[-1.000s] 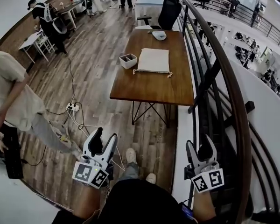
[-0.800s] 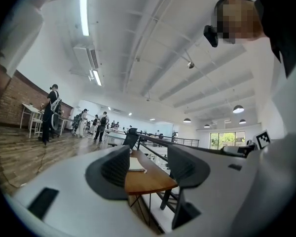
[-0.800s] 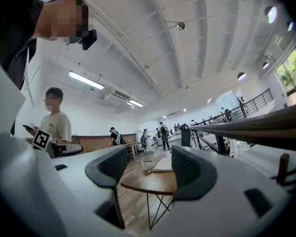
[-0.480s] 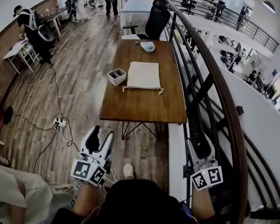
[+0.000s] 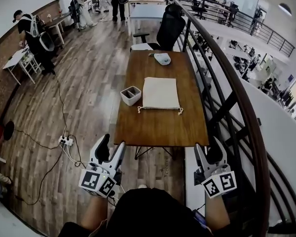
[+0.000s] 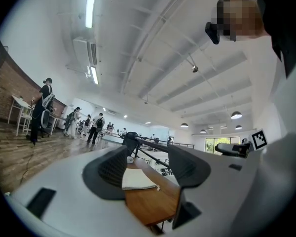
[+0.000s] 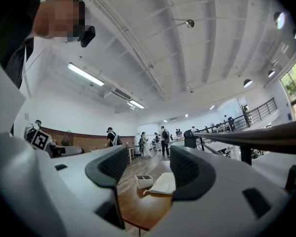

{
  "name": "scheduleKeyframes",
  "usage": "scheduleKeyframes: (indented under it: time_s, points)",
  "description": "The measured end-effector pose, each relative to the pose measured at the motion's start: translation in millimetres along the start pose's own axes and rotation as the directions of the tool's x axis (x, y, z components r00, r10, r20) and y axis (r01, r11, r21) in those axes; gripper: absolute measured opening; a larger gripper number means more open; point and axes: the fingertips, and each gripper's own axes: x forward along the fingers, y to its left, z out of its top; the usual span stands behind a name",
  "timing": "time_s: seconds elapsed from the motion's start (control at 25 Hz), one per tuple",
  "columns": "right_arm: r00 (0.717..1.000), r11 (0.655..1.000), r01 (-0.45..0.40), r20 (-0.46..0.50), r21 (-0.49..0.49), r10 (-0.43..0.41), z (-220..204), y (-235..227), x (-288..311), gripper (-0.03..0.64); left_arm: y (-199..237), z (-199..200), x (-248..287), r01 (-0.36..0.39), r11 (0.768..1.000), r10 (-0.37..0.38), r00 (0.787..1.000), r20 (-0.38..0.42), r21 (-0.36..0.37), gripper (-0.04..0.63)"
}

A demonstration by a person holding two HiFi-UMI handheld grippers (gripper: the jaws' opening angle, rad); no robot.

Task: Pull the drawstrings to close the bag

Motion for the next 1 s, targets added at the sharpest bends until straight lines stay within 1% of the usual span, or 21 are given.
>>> scheduleKeyframes:
  time_s: [0.16,0.32,0.44,0.6,0.72,0.88,1.0]
  points:
    - [1.000,0.999,0.016,0.005,0.033,-0.016,-7.8,11.0,20.4,0.261,17.6,-2.2,6.2,0.017,1.000,-0.017,1.000,-0.009,0.002,0.253]
    - [0.997,0.999,0.032,-0.066,0.031,-0.029,-36.7,17.4,28.7,0.259,31.6,-13.6,6.2,0.024,1.000,-0.025,0.999,-0.028,-0.018,0.253]
    - [0.995,0.999,0.031,-0.100,0.014,-0.029,-45.8,15.4,36.3,0.259,41.4,-20.1,8.8,0.019,0.999,-0.021,0.999,-0.042,-0.037,0.256]
    - [0.994,0.999,0.040,-0.101,0.015,-0.038,-49.4,4.9,52.4,0.258,52.5,-26.0,25.0,0.015,0.999,-0.017,0.998,-0.060,-0.038,0.255]
    - [0.992,0.999,0.032,-0.121,0.000,-0.031,-55.1,-7.0,66.8,0.256,56.8,-27.4,40.3,0.007,1.000,-0.009,0.998,-0.063,-0.026,0.255]
    - [0.991,0.999,0.015,-0.133,-0.029,-0.018,-50.9,-29.6,98.5,0.250,64.1,-27.0,69.8,-0.004,1.000,0.004,0.998,-0.069,-0.009,0.255]
    - [0.992,1.000,0.006,-0.126,-0.030,-0.010,-45.6,-50.9,125.5,0.248,67.8,-25.6,95.3,-0.009,1.000,0.009,0.998,-0.069,-0.006,0.255]
